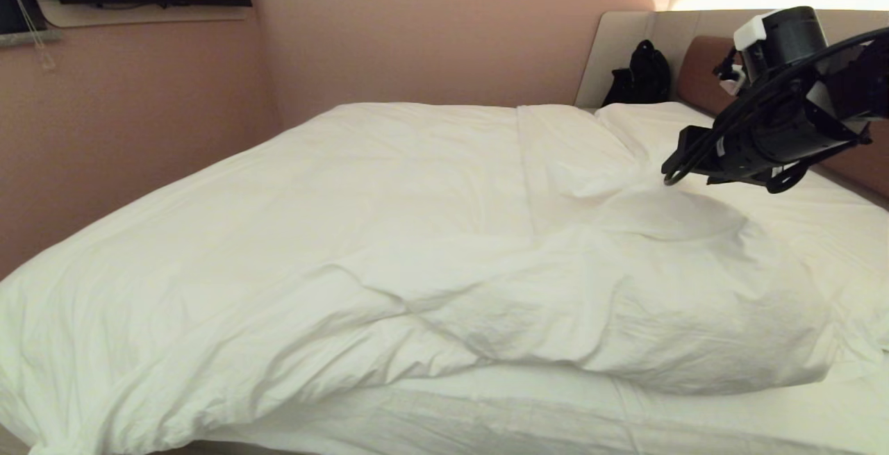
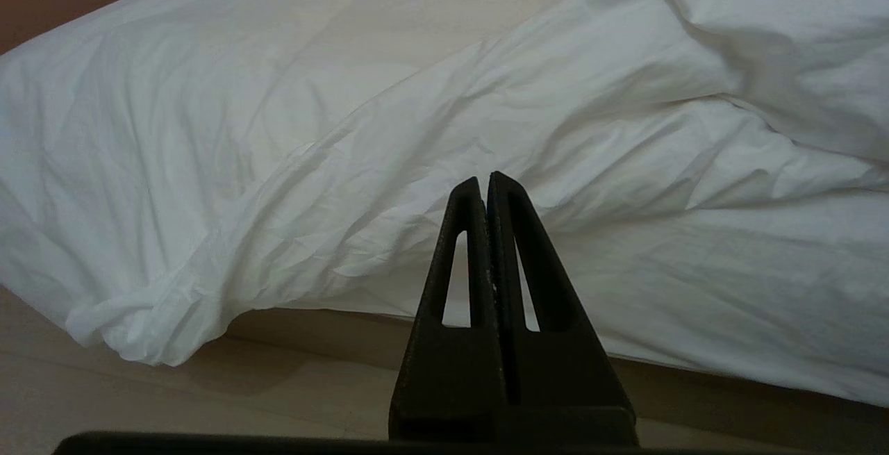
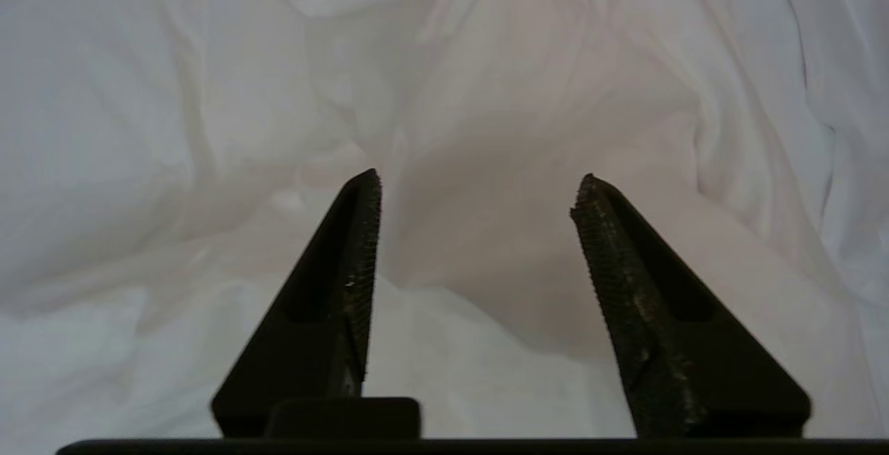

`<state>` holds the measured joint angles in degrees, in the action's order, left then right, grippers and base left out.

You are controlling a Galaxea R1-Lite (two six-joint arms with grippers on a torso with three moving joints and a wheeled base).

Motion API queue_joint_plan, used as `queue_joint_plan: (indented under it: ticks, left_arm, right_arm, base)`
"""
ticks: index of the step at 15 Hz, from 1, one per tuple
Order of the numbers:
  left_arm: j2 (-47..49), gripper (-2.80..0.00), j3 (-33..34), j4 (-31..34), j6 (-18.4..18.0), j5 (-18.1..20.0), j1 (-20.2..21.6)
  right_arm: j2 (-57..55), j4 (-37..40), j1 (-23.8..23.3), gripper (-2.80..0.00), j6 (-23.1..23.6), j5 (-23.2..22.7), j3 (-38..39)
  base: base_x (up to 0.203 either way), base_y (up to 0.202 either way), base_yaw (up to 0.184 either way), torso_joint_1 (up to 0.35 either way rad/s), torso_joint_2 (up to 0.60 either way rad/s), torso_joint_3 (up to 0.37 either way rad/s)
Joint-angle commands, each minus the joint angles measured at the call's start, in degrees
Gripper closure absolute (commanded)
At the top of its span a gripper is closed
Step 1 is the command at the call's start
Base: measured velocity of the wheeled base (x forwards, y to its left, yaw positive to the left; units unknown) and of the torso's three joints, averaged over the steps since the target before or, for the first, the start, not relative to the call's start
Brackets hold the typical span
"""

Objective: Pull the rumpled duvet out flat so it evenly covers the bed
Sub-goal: Hold the folded corner of the quilt

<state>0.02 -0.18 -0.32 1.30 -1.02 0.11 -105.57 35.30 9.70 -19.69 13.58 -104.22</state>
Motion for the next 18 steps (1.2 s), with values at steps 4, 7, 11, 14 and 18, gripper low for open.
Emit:
queue_joint_plan:
  ticks: [4, 7, 11, 14, 18]
  left_arm:
    - [0.0, 0.0, 0.0, 0.0, 0.0, 0.0, 0.0]
    - [0.0, 0.0, 0.0, 0.0, 0.0, 0.0, 0.0]
    - [0.0, 0.0, 0.0, 0.0, 0.0, 0.0, 0.0]
    - [0.0, 0.0, 0.0, 0.0, 0.0, 0.0, 0.1]
    - [0.0, 0.0, 0.0, 0.0, 0.0, 0.0, 0.0]
  right_arm:
    - [2.0, 0.6, 0.9, -2.8, -0.5, 0.8, 0.7]
    - [0.6, -1.1, 1.4, -2.8, -0.5, 1.3, 1.0]
    - [-1.6, -3.1, 1.4, -2.8, -0.5, 2.0, 1.0]
    - [-2.9, -3.7, 1.5, -2.8, -0.5, 4.0, 1.2]
    - [-4.3, -3.9, 2.0, -2.8, -0.4, 7.5, 1.7]
  base:
    - [0.0, 0.0, 0.0, 0.0, 0.0, 0.0]
    - [0.0, 0.0, 0.0, 0.0, 0.0, 0.0]
    - [0.0, 0.0, 0.0, 0.0, 0.0, 0.0]
    - [0.0, 0.0, 0.0, 0.0, 0.0, 0.0]
    - [0.0, 0.0, 0.0, 0.0, 0.0, 0.0]
